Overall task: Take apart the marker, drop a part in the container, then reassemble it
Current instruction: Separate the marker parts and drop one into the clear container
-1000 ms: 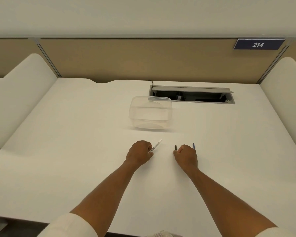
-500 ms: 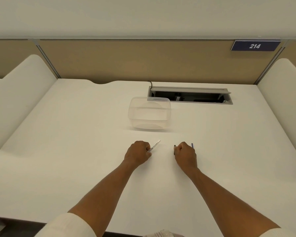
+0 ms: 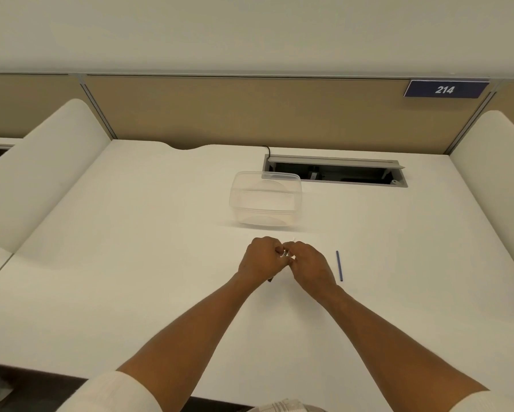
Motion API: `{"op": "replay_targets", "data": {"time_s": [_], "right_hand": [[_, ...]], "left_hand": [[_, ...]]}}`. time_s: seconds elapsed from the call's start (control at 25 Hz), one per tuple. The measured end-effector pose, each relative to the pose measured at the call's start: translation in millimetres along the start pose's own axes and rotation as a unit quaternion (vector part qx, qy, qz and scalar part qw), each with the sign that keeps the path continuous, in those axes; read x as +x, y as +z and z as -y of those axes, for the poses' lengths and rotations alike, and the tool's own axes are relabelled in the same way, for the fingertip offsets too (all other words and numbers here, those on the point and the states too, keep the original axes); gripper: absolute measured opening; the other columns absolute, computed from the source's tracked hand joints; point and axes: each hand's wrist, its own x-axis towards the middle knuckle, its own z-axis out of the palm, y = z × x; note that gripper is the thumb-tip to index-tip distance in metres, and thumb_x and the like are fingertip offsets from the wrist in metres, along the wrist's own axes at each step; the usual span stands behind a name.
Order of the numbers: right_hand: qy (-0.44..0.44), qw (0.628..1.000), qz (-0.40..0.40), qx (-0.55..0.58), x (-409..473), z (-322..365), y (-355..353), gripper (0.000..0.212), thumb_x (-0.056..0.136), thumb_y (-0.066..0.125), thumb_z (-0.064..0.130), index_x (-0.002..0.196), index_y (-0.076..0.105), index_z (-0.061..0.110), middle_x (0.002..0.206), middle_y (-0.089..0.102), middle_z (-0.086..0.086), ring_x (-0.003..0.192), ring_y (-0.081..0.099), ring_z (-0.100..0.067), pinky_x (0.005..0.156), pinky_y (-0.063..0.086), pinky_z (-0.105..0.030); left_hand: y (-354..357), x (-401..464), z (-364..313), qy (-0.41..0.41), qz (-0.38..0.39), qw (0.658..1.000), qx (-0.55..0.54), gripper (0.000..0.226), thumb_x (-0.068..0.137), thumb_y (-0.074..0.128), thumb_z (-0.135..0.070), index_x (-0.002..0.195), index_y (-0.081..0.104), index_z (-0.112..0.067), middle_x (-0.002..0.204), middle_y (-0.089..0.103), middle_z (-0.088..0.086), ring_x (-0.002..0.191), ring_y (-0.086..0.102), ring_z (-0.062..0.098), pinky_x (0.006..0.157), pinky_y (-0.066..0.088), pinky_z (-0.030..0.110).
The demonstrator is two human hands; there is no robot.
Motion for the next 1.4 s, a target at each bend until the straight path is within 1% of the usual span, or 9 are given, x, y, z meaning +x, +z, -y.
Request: {"op": "replay_targets", "data": {"time_s": [0.16,0.32,0.44,0.56,0.72,0.92,1.12,1.24,1.4], "right_hand": [[0.015,0.999,-0.029,0.015,1.6,0.0,-7.4,0.023,0.093,0.041,0.031,0.096,0.063,0.026,0.083,0.069,0.009,0.076,0.061,-0.015,0.07,0.051,-0.034],[0.049,0.998,-0.004,0.036,-1.8,-4.1,-7.6,0.014,0.096,0.053,0.028,0.098,0.063,0.018,0.082,0.071,0.003,0.076,0.063,-0.02,0.071,0.049,-0.034],[0.052,0.995,0.047,0.067,-5.5,-9.7,-6.0,0.016,0.094,0.05,0.033,0.092,0.062,0.023,0.084,0.071,0.005,0.079,0.064,-0.018,0.075,0.051,-0.035],[0.062,0.992,0.059,0.091,-7.5,-11.5,-3.7,0.013,0.093,0.054,0.03,0.088,0.065,0.025,0.086,0.07,0.006,0.08,0.062,-0.014,0.076,0.05,-0.032],[0.067,0.992,0.092,0.051,0.0,-13.0,-6.2,0.012,0.091,0.056,0.023,0.085,0.066,0.021,0.084,0.069,0.003,0.081,0.062,-0.016,0.074,0.049,-0.031],[0.077,0.991,0.094,0.06,10.0,-11.6,-8.6,0.015,0.089,0.055,0.023,0.079,0.066,0.021,0.075,0.069,0.006,0.072,0.064,-0.012,0.068,0.05,-0.029],[0.075,0.992,0.088,0.06,13.2,-11.9,-8.3,0.019,0.09,0.055,0.024,0.079,0.068,0.017,0.067,0.064,0.011,0.063,0.058,-0.006,0.06,0.041,-0.022],[0.074,0.991,0.09,0.061,13.3,-13.2,-11.1,0.016,0.09,0.056,0.023,0.079,0.067,0.02,0.065,0.061,0.012,0.06,0.055,-0.003,0.057,0.036,-0.017],[0.076,0.99,0.072,0.092,15.0,-11.0,-13.7,0.016,0.09,0.058,0.024,0.084,0.071,0.019,0.073,0.067,0.011,0.064,0.059,-0.005,0.059,0.043,-0.018]], "left_hand": [[-2.3,-7.0,-6.2,0.002,-0.003,0.995,-0.102,0.025,0.091,0.059,-0.034,0.072,0.069,-0.02,0.062,0.067,-0.007,0.056,0.065,0.011,0.062,0.054,0.028],[3.8,-4.9,19.3,0.009,-0.029,0.999,-0.04,0.02,0.096,0.052,-0.027,0.104,0.068,-0.02,0.102,0.071,-0.007,0.095,0.067,0.014,0.081,0.05,0.028],[12.5,-5.4,40.2,0.017,0.044,0.993,0.104,0.044,0.095,0.054,-0.035,0.137,0.048,-0.024,0.146,0.045,-0.004,0.131,0.045,0.015,0.101,0.043,0.035],[22.7,-9.8,49.2,0.019,0.103,0.982,0.155,0.067,0.095,0.053,-0.041,0.152,0.024,-0.022,0.162,0.014,-0.003,0.149,0.016,0.016,0.114,0.032,0.042],[35.7,-12.9,56.6,0.033,0.168,0.966,0.193,0.087,0.09,0.06,-0.044,0.155,0.007,-0.02,0.164,-0.005,0.0,0.151,-0.004,0.019,0.122,0.013,0.04],[29.5,-6.9,56.7,0.017,0.167,0.972,0.167,0.091,0.083,0.07,-0.038,0.155,0.015,-0.024,0.164,0.001,-0.006,0.151,0.001,0.015,0.12,0.021,0.041],[30.0,-1.8,47.4,0.0,0.102,0.985,0.139,0.061,0.086,0.067,-0.032,0.143,0.044,-0.025,0.157,0.031,-0.001,0.143,0.031,0.02,0.113,0.034,0.038],[29.5,1.9,41.4,0.007,0.054,0.991,0.119,0.042,0.087,0.066,-0.028,0.128,0.057,-0.025,0.134,0.057,-0.004,0.124,0.05,0.017,0.1,0.045,0.036],[34.8,8.5,35.9,-0.004,0.07,0.997,0.04,0.029,0.081,0.072,-0.026,0.109,0.066,-0.025,0.109,0.064,-0.008,0.101,0.06,0.015,0.085,0.049,0.03]]}}
